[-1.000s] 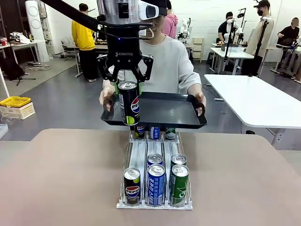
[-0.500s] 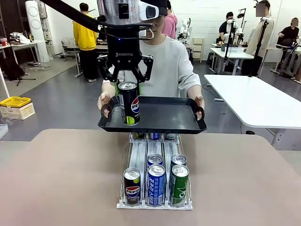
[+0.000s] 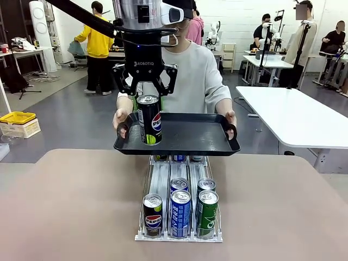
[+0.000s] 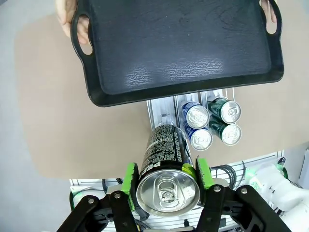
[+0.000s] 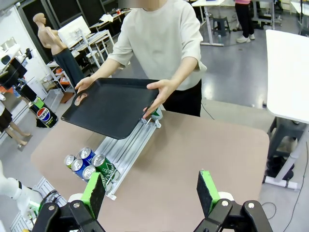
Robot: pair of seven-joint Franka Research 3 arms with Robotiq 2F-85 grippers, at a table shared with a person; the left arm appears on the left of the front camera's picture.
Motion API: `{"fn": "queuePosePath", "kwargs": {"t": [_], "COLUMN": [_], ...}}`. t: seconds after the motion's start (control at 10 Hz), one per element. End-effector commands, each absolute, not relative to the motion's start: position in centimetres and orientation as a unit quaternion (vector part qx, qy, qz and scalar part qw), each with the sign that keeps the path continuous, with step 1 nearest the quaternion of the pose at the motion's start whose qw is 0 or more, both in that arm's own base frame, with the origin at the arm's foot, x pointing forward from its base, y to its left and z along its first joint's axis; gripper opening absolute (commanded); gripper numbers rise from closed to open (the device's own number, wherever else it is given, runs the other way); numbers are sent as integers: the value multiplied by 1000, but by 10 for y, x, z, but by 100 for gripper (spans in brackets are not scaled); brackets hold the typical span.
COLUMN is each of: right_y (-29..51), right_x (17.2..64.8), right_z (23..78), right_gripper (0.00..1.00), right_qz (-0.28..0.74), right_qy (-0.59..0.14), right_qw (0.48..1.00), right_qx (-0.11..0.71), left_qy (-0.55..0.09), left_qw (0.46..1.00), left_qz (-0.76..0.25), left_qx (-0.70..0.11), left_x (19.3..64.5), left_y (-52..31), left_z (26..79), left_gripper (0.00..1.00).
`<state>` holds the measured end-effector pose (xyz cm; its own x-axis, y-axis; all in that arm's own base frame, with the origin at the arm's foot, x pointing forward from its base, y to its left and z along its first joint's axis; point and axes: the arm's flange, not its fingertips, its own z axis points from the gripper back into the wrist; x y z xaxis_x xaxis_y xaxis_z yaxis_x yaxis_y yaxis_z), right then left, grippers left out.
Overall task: Retrieve and hand over the desired beverage to the person.
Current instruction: Place the picked can on the Handle tray extended by the person.
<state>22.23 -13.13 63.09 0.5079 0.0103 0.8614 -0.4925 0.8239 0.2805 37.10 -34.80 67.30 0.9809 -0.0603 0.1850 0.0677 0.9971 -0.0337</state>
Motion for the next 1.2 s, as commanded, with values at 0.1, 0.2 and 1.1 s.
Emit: {"fn": "queuePosePath", "kwargs": {"t": [0.1, 0.2, 1.1], "right_y": [-131, -131, -131], "right_x": [224, 224, 224], "right_z": [629, 629, 629], "right_gripper": [100, 100, 100], "right_qz": [159, 159, 159], "right_qy": [-475, -475, -475], "right_qw": [824, 824, 824], "right_qx": [264, 264, 264], "left_qy": [-149, -150, -16], "left_qw": [988, 988, 1000], "left_qz": [-34, -16, 15], "left_qx": [-22, -13, 8], "left_x": [426, 447, 535], "left_y": [-364, -368, -347], "left_z": [703, 702, 616], "left_gripper": [59, 59, 59]}}
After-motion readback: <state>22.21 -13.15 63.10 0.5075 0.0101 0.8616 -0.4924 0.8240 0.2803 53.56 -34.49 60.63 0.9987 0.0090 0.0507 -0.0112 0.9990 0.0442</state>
